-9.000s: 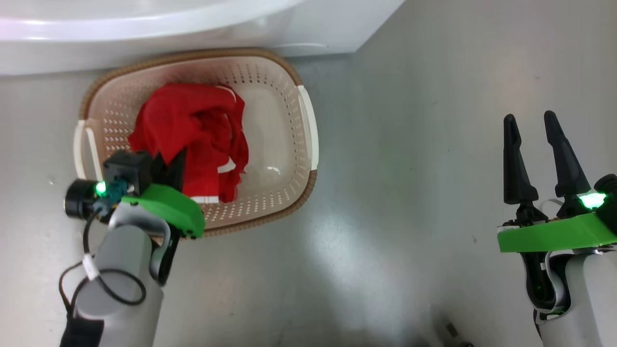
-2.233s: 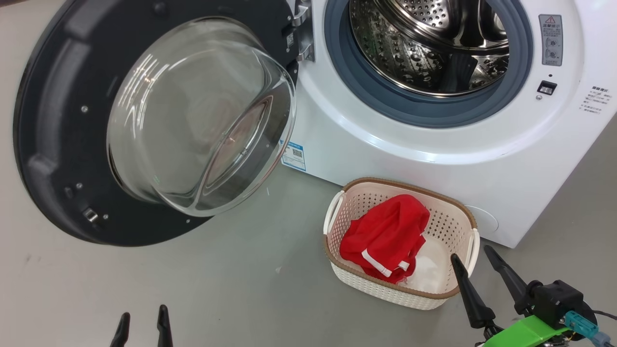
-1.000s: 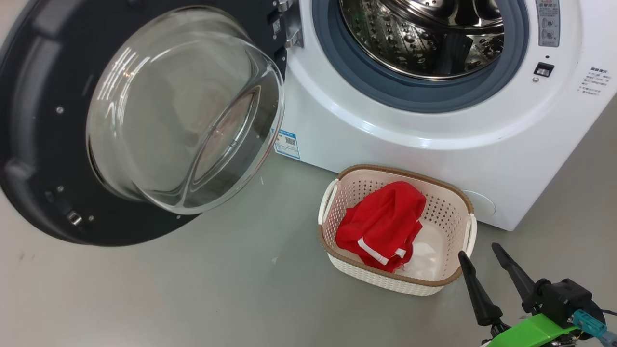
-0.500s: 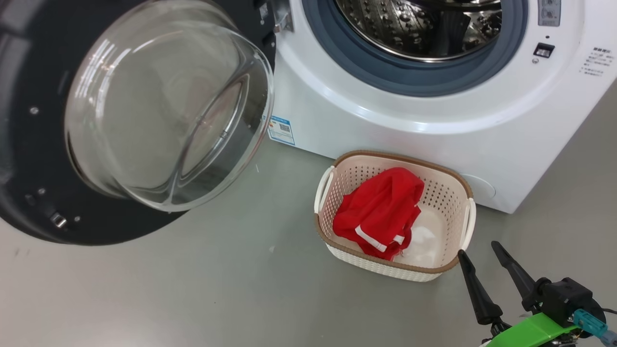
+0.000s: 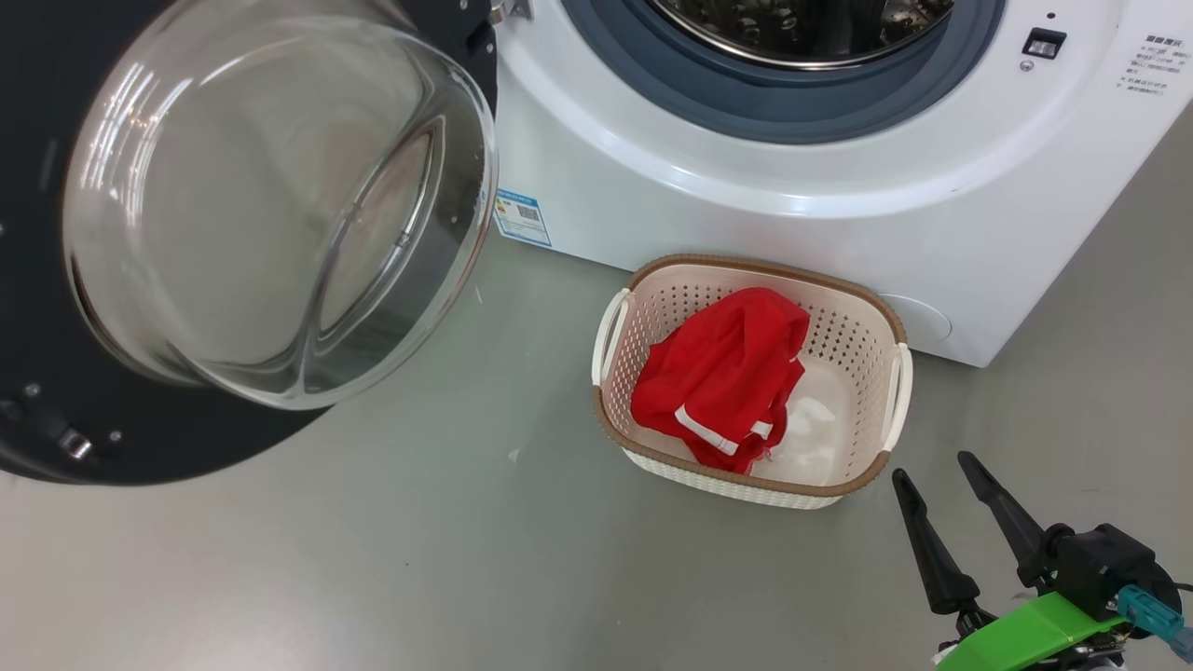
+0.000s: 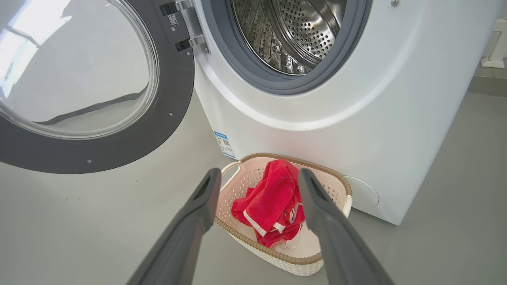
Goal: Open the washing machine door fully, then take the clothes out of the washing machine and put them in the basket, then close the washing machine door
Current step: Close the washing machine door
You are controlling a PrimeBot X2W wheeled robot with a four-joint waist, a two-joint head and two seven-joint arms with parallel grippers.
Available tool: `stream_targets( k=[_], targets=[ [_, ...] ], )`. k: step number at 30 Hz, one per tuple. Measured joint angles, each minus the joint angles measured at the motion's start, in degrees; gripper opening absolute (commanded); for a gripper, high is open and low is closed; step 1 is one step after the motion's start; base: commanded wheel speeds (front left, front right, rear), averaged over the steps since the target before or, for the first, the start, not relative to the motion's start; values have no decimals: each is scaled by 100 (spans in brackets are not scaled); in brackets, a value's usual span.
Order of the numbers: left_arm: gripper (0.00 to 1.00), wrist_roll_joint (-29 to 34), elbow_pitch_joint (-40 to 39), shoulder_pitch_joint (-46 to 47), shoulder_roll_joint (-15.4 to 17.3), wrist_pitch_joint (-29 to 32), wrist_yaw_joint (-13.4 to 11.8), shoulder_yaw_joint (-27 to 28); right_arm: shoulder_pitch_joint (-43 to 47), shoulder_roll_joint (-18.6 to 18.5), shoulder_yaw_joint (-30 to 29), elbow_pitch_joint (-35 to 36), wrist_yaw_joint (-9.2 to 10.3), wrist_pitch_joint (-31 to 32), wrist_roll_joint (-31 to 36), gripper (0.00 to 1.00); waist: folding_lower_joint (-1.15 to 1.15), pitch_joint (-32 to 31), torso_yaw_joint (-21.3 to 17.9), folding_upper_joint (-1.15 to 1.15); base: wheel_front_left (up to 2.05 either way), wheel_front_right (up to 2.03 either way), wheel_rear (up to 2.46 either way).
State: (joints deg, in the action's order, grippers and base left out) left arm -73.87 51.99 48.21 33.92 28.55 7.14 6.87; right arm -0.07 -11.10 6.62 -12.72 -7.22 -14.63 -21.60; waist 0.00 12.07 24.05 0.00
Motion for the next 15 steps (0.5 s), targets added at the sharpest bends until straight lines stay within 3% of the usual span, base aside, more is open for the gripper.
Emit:
stream_targets(
  k=[8, 15],
  targets=[
    [0, -267, -391, -50, 33, 498, -4, -153, -16, 3, -16, 0, 0, 0, 1, 100, 0, -18, -1, 0, 0, 0, 0],
    [0, -537, -1287, -489, 63, 1010, -4, -352, -17, 33, -58, -1, 0, 0, 1, 100, 0, -97, 26, 0, 0, 0, 0]
  ],
)
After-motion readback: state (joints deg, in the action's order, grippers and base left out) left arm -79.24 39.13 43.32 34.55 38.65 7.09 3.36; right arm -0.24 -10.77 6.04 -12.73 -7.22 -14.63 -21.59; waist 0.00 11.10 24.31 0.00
